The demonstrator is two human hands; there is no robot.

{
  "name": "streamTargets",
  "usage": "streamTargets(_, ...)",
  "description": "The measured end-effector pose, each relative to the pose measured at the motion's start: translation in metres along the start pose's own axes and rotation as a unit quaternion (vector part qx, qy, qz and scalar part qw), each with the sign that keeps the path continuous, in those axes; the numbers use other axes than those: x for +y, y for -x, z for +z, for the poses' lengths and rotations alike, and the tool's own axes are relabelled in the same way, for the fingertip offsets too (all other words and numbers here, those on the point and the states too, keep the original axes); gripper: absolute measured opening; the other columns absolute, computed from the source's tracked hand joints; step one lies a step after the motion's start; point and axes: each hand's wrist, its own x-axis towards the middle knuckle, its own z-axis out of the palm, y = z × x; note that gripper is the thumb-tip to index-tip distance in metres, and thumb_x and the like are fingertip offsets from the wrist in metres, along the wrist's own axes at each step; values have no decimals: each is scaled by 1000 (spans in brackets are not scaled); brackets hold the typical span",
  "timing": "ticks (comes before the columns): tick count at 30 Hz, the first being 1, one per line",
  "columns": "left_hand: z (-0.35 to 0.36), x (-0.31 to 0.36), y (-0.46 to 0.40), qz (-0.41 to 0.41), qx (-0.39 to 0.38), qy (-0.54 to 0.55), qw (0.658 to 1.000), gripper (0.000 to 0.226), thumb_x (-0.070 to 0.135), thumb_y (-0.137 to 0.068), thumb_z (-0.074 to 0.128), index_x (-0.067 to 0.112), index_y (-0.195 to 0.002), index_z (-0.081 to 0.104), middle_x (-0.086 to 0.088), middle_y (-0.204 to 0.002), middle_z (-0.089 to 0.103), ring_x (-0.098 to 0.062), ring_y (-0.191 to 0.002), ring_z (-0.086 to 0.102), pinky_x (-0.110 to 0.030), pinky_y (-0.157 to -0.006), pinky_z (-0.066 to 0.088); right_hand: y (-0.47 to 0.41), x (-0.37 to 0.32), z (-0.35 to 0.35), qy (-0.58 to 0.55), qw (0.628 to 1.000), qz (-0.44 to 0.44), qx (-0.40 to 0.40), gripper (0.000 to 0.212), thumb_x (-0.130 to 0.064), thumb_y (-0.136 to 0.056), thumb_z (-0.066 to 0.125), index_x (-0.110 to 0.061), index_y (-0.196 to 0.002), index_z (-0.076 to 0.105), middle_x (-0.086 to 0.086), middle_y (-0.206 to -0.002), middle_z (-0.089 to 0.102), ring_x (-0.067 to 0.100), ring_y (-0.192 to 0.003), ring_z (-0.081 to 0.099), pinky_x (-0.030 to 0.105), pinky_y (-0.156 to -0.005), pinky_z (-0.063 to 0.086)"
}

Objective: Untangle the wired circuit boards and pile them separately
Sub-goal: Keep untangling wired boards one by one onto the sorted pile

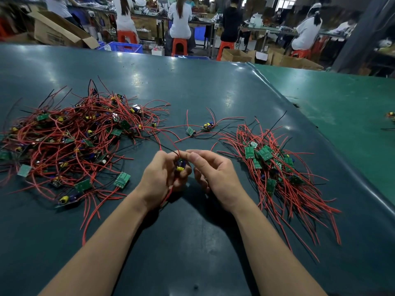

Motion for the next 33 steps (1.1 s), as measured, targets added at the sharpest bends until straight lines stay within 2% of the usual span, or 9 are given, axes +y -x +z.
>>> streamTargets(4,-3,0,0,50,5,-84,995,29,7,-101,33,5,-95,61,-6,-73,65,-14,-53,53,-21,-46,42,0,-1,1,4,1000,-5,9,28,-30,-80,71,-19,-107,72,32,-102,66,19,-71,57,23,-56,43)
streamTargets(7,-9,-2,0,61,-34,-60,996,24,20,-89,56,8,-105,68,-11,-88,71,-17,-61,62,-24,-61,55,0,0,-1,-1,1000,2,14,22,-25,-84,73,-18,-105,73,41,-104,58,26,-69,53,37,-60,45)
streamTargets(10,-11,-2,-1,75,-18,-68,995,29,19,-80,61,4,-105,67,-8,-81,73,-12,-58,63,-21,-57,54,0,2,-7,8,1000,-16,2,14,-20,-87,71,-15,-99,74,13,-69,68,9,-44,41,19,-42,34)
streamTargets(13,-9,-1,-2,75,9,-51,996,25,17,-75,65,0,-94,66,-6,-70,70,-8,-58,63,-17,-54,49,0,0,-8,7,999,-23,21,13,-17,-87,71,-7,-94,73,-11,-49,55,2,-40,36,16,-38,29)
streamTargets(18,-7,-1,0,73,8,-60,995,26,24,-62,80,12,-84,73,-11,-72,69,-13,-58,58,-18,-56,47,-1,-1,-6,-57,997,29,32,18,-21,-93,64,-16,-80,75,-7,-48,38,8,-41,29,16,-41,24)
streamTargets(21,-8,0,0,66,-11,-41,997,23,25,-64,84,13,-83,77,-10,-72,68,-15,-61,61,-19,-57,49,-3,-3,-5,-87,995,40,37,18,-32,-83,68,-19,-74,76,-7,-48,36,8,-40,28,16,-40,24)
streamTargets(25,-8,0,-1,47,-17,-36,998,21,21,-72,72,8,-88,74,-6,-73,67,-14,-66,67,-20,-57,52,-4,-2,-5,-77,995,31,56,24,-39,-73,73,-15,-75,76,-6,-48,34,8,-40,27,17,-39,24)
streamTargets(30,-4,2,-1,51,13,-54,997,23,24,-71,71,8,-87,71,-1,-67,66,-9,-60,64,-15,-52,47,-6,2,-3,-61,992,40,100,18,-27,-85,74,-9,-80,76,-3,-49,47,8,-39,36,17,-38,30)
streamTargets(33,-2,0,-1,65,36,-77,994,26,27,-64,76,11,-83,73,-5,-71,67,-12,-60,64,-23,-61,47,-5,1,-5,-57,993,49,91,11,-23,-84,75,-12,-82,78,-4,-52,54,6,-42,41,16,-38,32)
